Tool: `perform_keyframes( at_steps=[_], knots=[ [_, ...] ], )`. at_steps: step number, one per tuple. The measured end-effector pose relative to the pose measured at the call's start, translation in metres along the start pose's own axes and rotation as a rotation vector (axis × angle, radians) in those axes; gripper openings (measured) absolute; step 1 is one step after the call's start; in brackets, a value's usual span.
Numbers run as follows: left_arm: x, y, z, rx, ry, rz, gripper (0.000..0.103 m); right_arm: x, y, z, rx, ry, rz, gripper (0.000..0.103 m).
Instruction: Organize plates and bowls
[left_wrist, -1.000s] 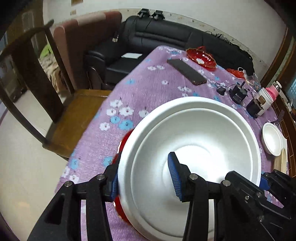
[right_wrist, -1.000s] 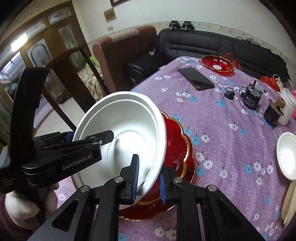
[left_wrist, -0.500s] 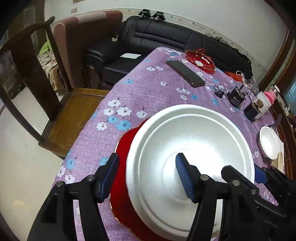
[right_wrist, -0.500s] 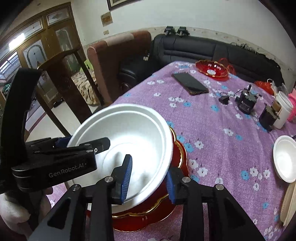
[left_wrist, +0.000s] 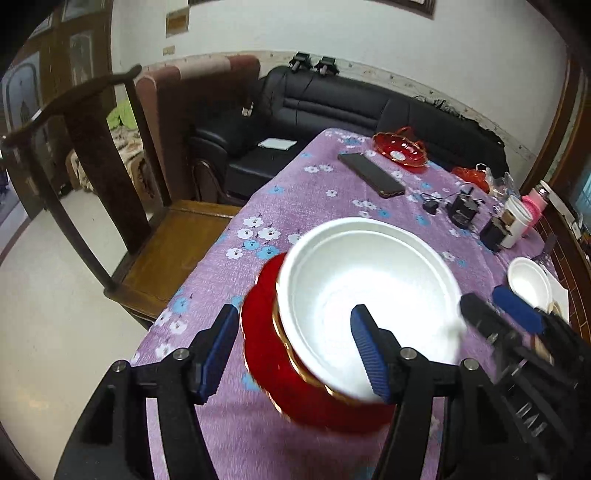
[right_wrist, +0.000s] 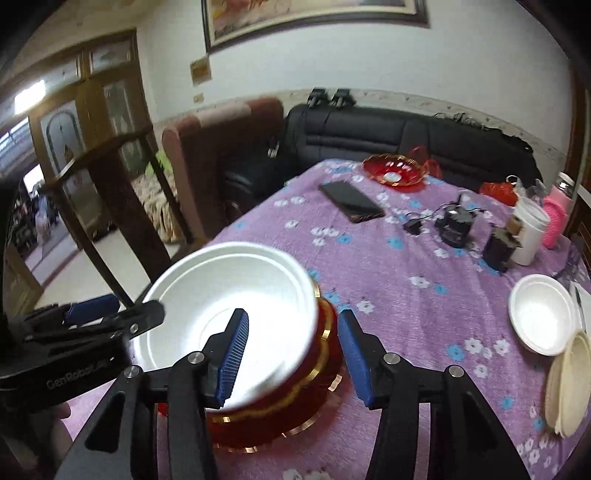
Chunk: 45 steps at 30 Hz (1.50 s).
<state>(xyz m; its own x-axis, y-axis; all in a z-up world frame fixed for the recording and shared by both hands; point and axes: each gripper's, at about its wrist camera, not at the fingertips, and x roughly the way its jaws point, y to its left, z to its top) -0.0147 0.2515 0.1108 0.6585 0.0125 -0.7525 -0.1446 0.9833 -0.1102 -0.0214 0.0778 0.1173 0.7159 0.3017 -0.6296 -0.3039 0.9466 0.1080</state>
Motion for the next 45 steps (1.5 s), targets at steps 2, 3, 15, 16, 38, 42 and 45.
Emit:
perform_keyframes(
  at_steps=[2,3,15,16,38,42,45],
  knots=[
    [-0.014,-0.009,-0.009,0.011,-0.010,-0.029,0.063,-0.022,-0.010,-0.005,-0.001,-0.034,-0.001,0.055],
    [-0.022,-0.015,-0.013,0.013,-0.013,-0.052,0.063,-0.033,-0.016,-0.007,0.000,-0.049,-0.004,0.056],
    [-0.217,-0.151,-0.063,0.376,-0.029,-0.478,0.089,-0.132,-0.141,-0.072,0.142,-0.040,-0.114,0.067],
    [-0.239,-0.162,-0.065,0.417,-0.044,-0.497,0.091,-0.134,-0.152,-0.077,0.162,-0.029,-0.123,0.067],
    [-0.291,-0.243,-0.028,0.527,-0.075,-0.455,0.098,-0.161,-0.291,-0.094,0.438,-0.034,-0.279,0.067],
    [-0.250,-0.251,-0.026,0.525,-0.059,-0.455,0.098,-0.151,-0.316,-0.085,0.542,-0.084,-0.259,0.068],
    [-0.198,-0.248,-0.017,0.476,0.020,-0.436,0.098,-0.141,-0.334,-0.082,0.617,-0.125,-0.238,0.068]
  ],
)
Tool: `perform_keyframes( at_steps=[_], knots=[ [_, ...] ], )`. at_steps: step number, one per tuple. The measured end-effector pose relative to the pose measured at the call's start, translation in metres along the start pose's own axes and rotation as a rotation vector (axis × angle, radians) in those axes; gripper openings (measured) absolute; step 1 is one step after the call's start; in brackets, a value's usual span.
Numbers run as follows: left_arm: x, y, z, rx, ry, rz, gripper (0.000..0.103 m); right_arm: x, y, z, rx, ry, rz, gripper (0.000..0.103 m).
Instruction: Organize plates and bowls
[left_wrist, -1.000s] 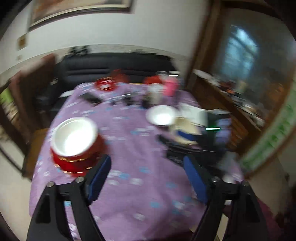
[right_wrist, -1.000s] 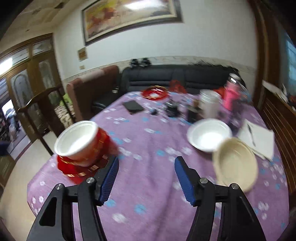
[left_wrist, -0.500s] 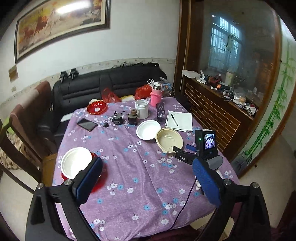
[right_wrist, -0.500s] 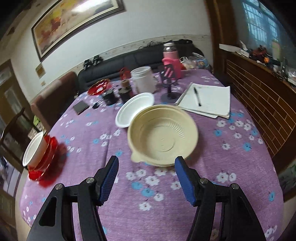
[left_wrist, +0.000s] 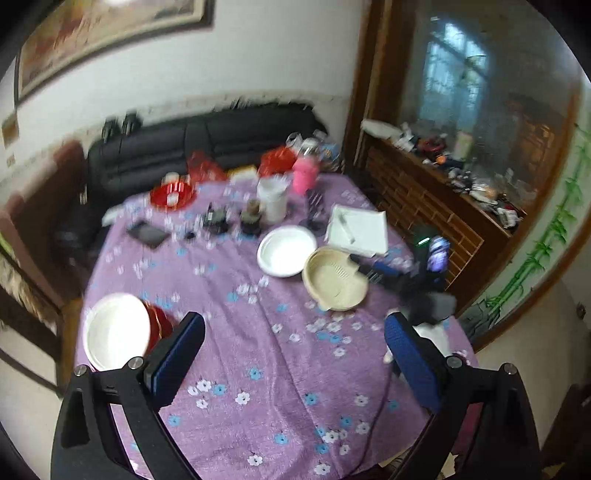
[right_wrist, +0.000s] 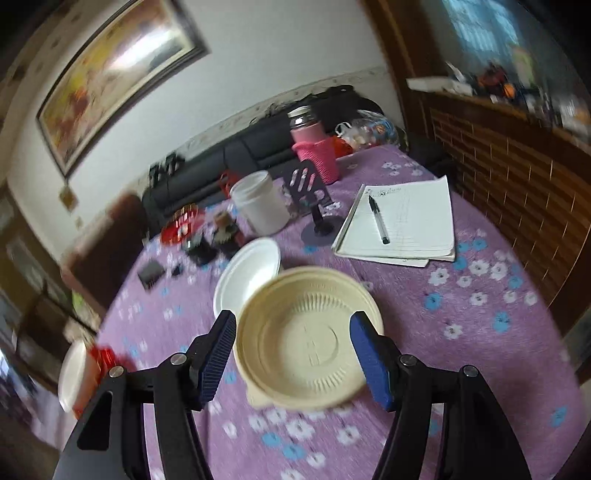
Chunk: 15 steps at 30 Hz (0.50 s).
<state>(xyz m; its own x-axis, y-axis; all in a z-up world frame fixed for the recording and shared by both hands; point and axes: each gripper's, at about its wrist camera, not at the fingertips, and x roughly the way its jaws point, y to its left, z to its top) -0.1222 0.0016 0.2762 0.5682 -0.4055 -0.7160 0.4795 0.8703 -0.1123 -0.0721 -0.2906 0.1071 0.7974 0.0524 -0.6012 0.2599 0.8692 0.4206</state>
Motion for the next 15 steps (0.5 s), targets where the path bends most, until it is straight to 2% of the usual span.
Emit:
perform_keyframes(
  at_steps=[3,6,8,12,15],
  knots=[
    [0.042,0.034,-0.004,-0.083,0.021,0.028,0.098,0.018,-0.006,0.006,0.006,-0.019,-0.018,0.068],
    [0.073,0.062,-0.017,-0.152,0.040,0.069,0.098,0.035,-0.015,0.004,-0.026,-0.045,-0.088,0.068],
    [0.094,0.078,-0.029,-0.211,0.078,0.063,0.098,0.046,-0.025,0.002,-0.029,-0.047,-0.125,0.068],
    [0.136,0.103,-0.049,-0.317,0.169,0.023,0.097,0.077,-0.045,-0.004,-0.061,0.047,-0.184,0.068],
    [0.154,0.109,-0.055,-0.346,0.189,0.021,0.097,0.097,-0.051,-0.011,-0.075,0.122,-0.204,0.067]
  ],
)
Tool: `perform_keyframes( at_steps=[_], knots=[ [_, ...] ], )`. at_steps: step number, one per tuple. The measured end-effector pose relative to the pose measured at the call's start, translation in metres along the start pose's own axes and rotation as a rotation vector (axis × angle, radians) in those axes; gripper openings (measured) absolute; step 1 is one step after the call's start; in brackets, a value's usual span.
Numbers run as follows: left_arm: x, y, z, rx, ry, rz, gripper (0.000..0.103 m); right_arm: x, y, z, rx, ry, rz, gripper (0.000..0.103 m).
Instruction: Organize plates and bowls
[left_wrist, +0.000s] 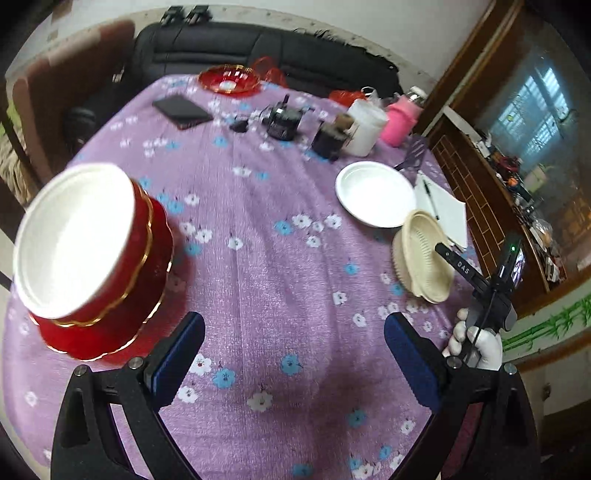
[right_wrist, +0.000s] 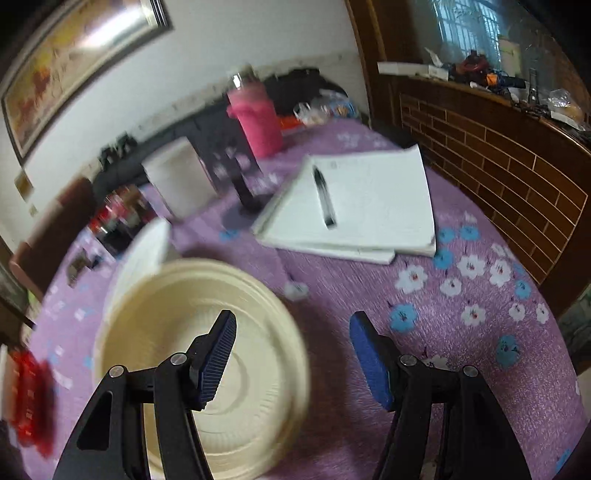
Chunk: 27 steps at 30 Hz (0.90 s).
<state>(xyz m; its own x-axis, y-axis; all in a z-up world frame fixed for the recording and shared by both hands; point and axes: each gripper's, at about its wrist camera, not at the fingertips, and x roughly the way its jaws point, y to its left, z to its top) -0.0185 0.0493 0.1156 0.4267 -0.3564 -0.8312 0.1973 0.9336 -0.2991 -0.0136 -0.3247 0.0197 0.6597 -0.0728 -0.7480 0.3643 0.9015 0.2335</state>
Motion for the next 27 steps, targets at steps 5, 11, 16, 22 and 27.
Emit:
perform_keyframes(
  at_steps=[5,11,16,22,27],
  knots=[
    [0.024,0.006,-0.004,-0.038,0.022,-0.026,0.097,0.014,0.002,-0.008,0.006,0.088,0.108,0.021],
    [0.040,0.007,-0.011,-0.036,0.039,-0.017,0.097,-0.003,0.032,-0.022,-0.106,0.113,0.277,0.013],
    [0.050,0.009,-0.014,-0.036,0.056,-0.015,0.097,-0.008,0.065,-0.042,-0.232,0.215,0.468,0.014],
    [0.056,0.005,-0.013,-0.033,0.059,-0.014,0.097,-0.003,0.084,-0.061,-0.319,0.284,0.520,0.016],
    [0.062,-0.001,-0.014,-0.017,0.045,-0.001,0.097,-0.007,0.066,-0.050,-0.218,0.243,0.540,0.030]
  ],
)
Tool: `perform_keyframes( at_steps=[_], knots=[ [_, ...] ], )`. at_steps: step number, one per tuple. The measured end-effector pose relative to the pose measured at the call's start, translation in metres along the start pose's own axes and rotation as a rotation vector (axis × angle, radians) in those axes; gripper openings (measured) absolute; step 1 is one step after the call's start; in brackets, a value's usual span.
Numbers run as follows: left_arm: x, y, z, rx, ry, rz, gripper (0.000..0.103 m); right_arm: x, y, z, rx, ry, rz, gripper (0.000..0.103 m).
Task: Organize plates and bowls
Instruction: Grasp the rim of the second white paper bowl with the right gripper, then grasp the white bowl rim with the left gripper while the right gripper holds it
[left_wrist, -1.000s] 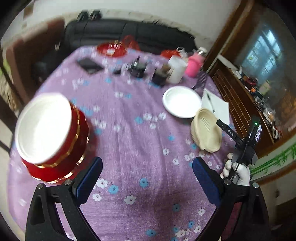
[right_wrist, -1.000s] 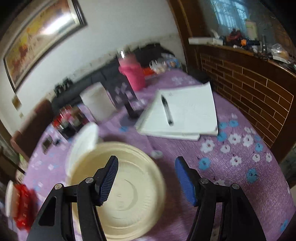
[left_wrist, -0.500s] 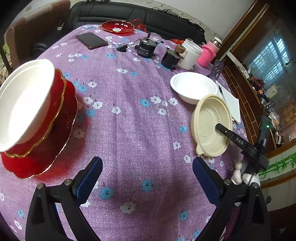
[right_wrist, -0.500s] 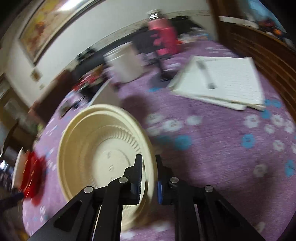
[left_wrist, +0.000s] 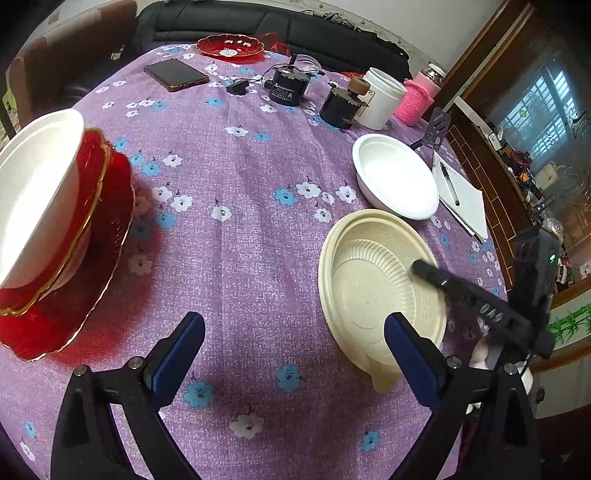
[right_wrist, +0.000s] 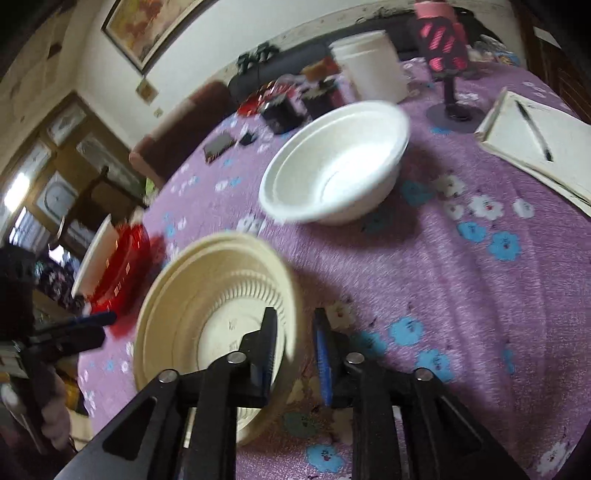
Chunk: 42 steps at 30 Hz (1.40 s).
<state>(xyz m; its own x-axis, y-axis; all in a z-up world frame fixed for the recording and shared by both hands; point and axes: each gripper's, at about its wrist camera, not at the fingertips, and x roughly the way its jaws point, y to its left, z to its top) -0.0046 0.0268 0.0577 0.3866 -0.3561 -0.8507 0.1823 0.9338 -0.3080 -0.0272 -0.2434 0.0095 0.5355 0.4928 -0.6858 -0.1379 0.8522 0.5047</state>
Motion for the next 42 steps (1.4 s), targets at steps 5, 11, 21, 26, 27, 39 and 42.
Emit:
perform_keyframes(
  at_steps=[5,11,21,26,27,39,42],
  knots=[
    [0.001,-0.007,0.000,0.028,-0.034,0.009,0.097,-0.013,-0.024,0.005,0.126,-0.089,-0.022,0.042],
    [-0.001,-0.007,0.002,0.029,-0.049,-0.001,0.097,-0.034,-0.037,0.011,0.213,-0.197,-0.081,0.042],
    [-0.024,0.001,-0.009,0.065,-0.087,0.025,0.097,0.002,-0.044,0.064,0.288,-0.159,-0.251,0.044],
    [-0.035,0.014,-0.009,0.045,-0.106,0.045,0.097,0.022,-0.044,0.068,0.312,-0.098,-0.158,0.010],
    [-0.037,0.016,-0.008,0.041,-0.112,0.048,0.097,0.022,-0.040,0.066,0.300,-0.079,-0.137,0.010],
    [0.004,-0.012,0.055,0.026,-0.128,0.063,0.097,0.026,-0.027,0.050,0.257,-0.012,-0.005,0.010],
    [0.034,-0.024,0.073,0.020,-0.093,0.076,0.097,0.033,-0.026,0.049,0.244,0.010,-0.012,0.010]
  ],
)
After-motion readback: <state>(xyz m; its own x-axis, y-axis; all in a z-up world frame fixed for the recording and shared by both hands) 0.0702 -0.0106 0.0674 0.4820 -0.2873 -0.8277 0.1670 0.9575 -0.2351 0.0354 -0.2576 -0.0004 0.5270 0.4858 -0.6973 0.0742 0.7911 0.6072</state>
